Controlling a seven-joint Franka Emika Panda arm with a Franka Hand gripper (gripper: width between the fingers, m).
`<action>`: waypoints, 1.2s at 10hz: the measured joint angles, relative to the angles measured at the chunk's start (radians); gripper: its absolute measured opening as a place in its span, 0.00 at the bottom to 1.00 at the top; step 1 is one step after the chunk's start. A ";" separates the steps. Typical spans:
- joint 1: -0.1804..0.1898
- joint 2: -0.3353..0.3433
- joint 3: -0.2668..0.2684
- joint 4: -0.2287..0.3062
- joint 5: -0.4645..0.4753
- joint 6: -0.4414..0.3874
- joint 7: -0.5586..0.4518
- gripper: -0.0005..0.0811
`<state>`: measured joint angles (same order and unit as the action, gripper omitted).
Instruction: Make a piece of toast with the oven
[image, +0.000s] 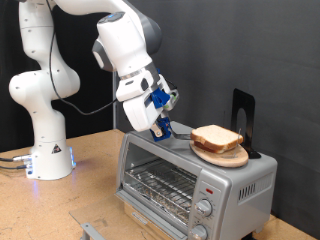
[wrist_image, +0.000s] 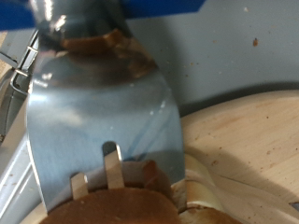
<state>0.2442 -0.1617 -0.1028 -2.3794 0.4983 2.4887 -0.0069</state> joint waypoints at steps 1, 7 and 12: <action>0.000 0.007 0.005 0.002 -0.004 0.003 0.004 0.60; 0.000 0.036 0.029 0.036 -0.027 0.027 0.065 0.60; 0.000 0.107 0.029 0.119 -0.035 0.027 0.120 0.60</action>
<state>0.2439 -0.0550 -0.0740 -2.2605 0.4634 2.5155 0.1128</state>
